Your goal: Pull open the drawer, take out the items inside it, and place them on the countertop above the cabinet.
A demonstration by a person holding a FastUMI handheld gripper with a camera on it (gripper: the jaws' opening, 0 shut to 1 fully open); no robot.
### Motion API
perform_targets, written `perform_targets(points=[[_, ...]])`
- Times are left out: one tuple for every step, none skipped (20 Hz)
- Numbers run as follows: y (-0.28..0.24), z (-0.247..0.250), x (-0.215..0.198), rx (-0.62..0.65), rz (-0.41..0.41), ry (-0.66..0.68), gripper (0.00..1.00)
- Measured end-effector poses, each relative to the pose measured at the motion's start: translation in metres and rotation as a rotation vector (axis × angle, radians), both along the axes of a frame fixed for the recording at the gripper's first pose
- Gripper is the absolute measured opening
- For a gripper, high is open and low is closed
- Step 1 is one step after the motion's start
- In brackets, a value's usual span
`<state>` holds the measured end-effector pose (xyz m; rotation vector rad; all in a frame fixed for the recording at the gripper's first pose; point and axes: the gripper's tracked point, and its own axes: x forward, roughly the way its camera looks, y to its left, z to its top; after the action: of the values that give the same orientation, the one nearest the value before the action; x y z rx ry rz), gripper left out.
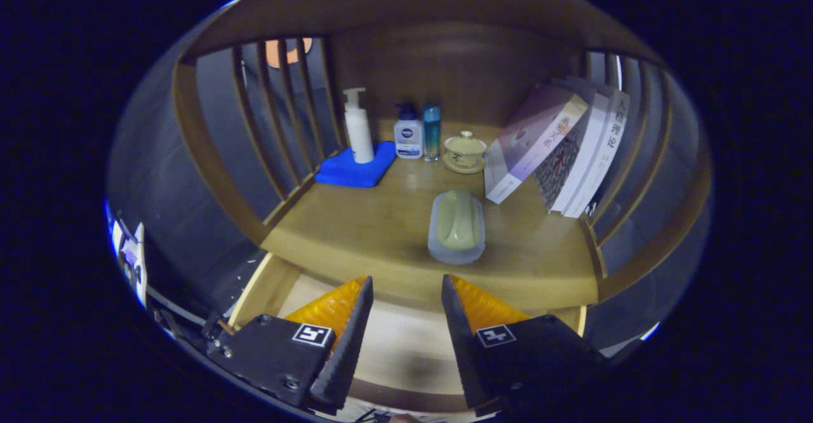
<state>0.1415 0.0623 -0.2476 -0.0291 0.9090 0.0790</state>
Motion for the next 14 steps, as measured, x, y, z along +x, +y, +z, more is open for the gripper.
perform_targets(points=[[0.001, 0.007, -0.01, 0.007, 0.009, -0.03, 0.69], [0.003, 0.015, -0.021, 0.01, 0.02, -0.061, 0.69], [0.005, 0.018, -0.027, 0.019, 0.031, -0.102, 0.75], [0.008, 0.023, -0.04, 0.024, 0.046, -0.133, 0.82], [0.008, 0.029, -0.05, 0.032, 0.05, -0.169, 0.88], [0.01, 0.033, -0.062, 0.045, 0.053, -0.196, 0.95], [0.012, 0.035, -0.073, 0.062, 0.048, -0.225, 0.96], [0.012, 0.036, -0.083, 0.077, 0.042, -0.252, 0.96], [0.012, 0.036, -0.093, 0.081, 0.04, -0.279, 0.96], [0.011, 0.037, -0.104, 0.07, 0.037, -0.308, 0.96], [0.007, 0.036, -0.112, 0.048, 0.032, -0.337, 0.96], [0.006, 0.033, -0.122, 0.028, 0.031, -0.363, 0.96], [0.006, 0.03, -0.13, 0.012, 0.03, -0.388, 0.96], [0.01, 0.026, -0.138, 0.007, 0.032, -0.413, 0.97]])
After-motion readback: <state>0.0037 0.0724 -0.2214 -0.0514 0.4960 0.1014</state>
